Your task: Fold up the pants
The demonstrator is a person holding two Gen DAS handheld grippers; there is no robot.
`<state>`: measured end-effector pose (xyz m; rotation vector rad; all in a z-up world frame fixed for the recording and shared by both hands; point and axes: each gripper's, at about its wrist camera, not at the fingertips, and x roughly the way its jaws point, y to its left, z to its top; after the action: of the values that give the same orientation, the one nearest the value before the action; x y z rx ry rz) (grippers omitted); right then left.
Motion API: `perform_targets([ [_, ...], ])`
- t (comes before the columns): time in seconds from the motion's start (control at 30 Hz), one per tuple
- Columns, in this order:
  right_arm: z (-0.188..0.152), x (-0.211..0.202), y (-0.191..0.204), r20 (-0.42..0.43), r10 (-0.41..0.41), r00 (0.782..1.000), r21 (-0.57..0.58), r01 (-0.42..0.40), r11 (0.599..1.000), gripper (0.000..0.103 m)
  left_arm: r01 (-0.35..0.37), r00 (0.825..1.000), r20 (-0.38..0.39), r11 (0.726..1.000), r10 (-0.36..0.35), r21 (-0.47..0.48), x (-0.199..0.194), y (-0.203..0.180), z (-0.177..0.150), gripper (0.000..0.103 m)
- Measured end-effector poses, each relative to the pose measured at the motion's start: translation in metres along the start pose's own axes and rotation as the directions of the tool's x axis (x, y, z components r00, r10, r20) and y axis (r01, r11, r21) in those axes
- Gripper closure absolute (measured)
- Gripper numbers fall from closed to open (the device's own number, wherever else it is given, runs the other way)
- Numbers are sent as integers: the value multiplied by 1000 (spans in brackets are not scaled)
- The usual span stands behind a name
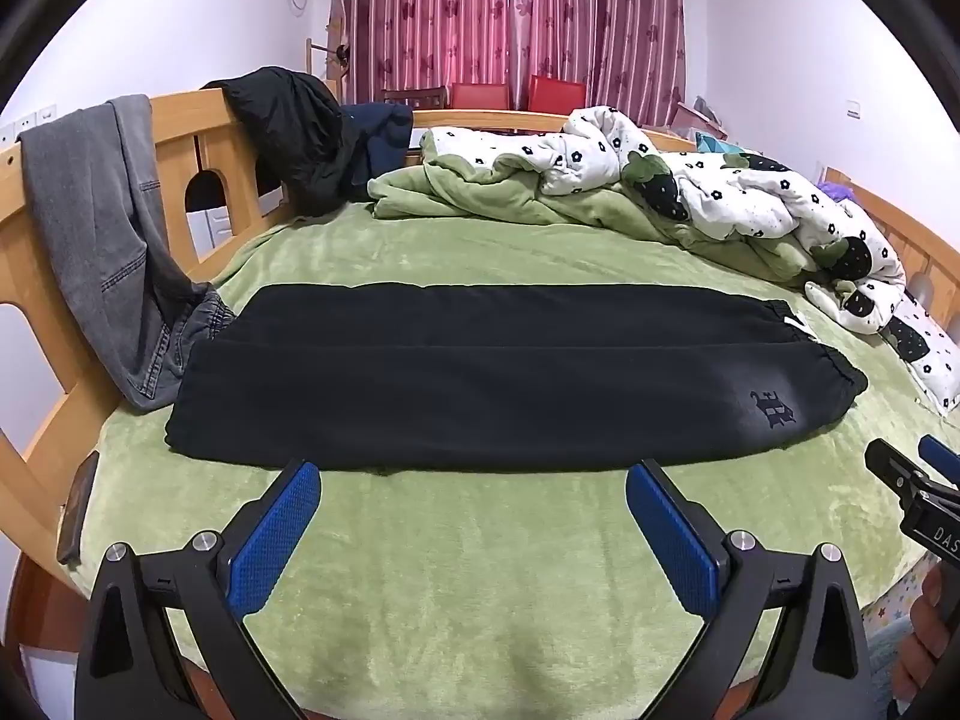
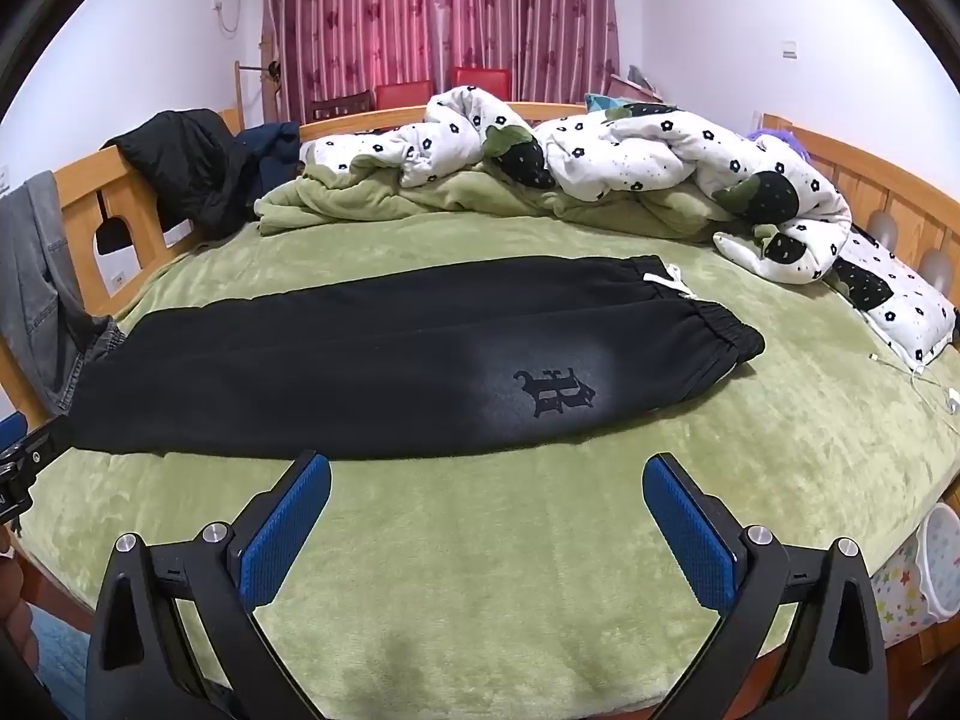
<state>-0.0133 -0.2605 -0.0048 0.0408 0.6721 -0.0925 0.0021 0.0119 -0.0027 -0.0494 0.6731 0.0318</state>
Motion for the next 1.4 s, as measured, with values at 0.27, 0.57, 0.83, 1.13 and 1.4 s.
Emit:
perform_targets([
  [0.27,0,0,1,1,-1,1000,0,1,1000,1,-3,1000,-1,1000,3,2,4,6,1,1],
  [0.57,0,0,1,-1,-2,1000,-2,2,1000,1,-9,1000,-1,1000,9,7,2,1,-1,1],
  [0.83,0,-1,2,-1,0,1000,-1,0,1000,1,-8,1000,-1,1000,8,5,4,2,-2,1],
  [1.13,0,-1,4,-1,-1,1000,0,1,1000,1,-8,1000,-1,1000,8,7,4,1,-3,1],
  [1.4,2,-1,11,11,-1,1000,-9,1,1000,1,-7,1000,-1,1000,8,9,3,0,-2,1],
])
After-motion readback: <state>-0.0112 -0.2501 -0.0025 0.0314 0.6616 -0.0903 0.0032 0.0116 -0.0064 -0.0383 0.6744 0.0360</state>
